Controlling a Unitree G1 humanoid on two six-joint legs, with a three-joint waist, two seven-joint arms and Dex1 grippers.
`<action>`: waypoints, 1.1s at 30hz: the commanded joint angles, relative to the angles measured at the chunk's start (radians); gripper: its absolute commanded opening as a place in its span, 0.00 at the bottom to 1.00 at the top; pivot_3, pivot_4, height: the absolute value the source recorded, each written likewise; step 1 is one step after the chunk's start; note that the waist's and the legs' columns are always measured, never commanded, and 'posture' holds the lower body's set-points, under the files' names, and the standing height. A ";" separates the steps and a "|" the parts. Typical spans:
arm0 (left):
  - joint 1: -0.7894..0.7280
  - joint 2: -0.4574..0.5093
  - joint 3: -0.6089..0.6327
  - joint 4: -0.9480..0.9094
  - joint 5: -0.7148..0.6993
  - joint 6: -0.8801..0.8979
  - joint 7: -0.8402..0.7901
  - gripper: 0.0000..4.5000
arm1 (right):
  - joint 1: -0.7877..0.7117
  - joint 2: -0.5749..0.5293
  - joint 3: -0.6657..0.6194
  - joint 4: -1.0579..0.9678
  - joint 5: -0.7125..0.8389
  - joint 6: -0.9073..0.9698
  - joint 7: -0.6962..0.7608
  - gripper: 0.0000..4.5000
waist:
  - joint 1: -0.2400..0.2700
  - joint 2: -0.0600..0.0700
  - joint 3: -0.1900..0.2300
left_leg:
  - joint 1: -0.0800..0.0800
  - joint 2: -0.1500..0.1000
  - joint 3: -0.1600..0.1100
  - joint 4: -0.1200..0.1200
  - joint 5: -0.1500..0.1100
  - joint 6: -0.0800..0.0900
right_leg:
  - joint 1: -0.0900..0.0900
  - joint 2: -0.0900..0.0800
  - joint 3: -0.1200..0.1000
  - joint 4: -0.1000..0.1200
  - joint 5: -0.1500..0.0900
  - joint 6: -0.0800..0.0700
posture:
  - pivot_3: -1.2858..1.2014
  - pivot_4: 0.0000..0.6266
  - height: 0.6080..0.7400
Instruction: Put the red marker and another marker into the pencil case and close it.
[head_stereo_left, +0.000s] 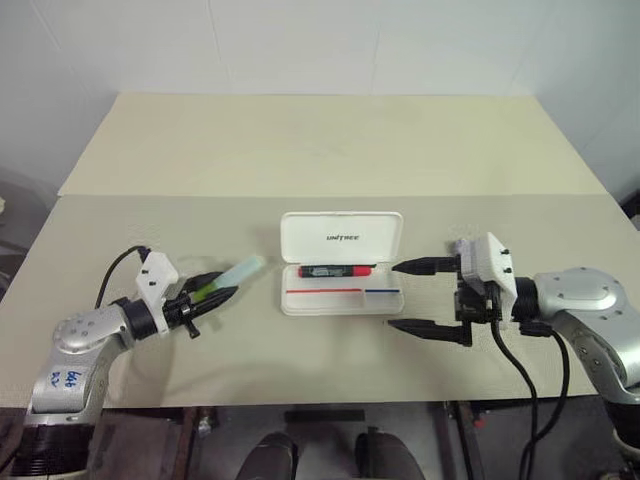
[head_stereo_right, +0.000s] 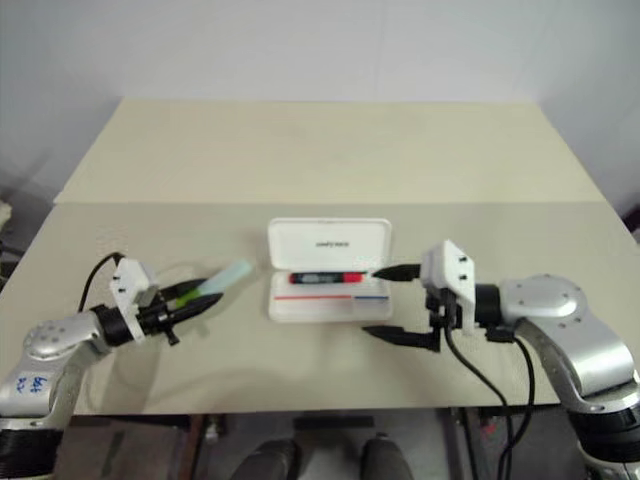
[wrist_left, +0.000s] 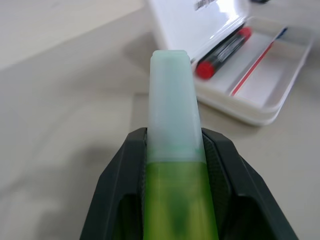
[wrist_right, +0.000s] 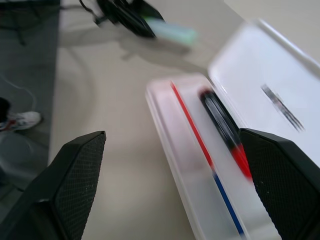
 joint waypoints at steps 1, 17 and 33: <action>-0.051 0.039 -0.029 -0.042 -0.021 0.020 -0.052 0.25 | 0.050 -0.035 -0.076 0.029 -0.020 -0.070 0.031 1.00 | 0.001 0.000 0.000 | 0.000 0.000 0.000 0.000 0.000 0.000 | 0.000 0.001 -0.001 0.000 0.000 0.000 | 0.52 0.24 1.00; -0.317 0.015 -0.287 -0.031 0.026 0.058 -0.195 0.25 | 0.268 -0.011 -0.209 -0.043 -0.038 -0.111 -0.085 1.00 | 0.004 0.000 0.000 | 0.000 0.001 0.004 0.002 0.000 0.000 | 0.002 0.004 0.000 -0.005 0.001 0.001 | 0.52 0.24 1.00; -0.438 -0.135 -0.438 0.219 0.175 -0.114 -0.239 0.25 | 0.339 0.016 -0.245 -0.215 0.003 -0.029 -0.225 1.00 | 0.009 -0.001 0.000 | 0.000 -0.001 0.009 0.004 0.001 0.001 | 0.002 0.005 -0.001 -0.006 0.004 0.008 | 0.52 0.24 1.00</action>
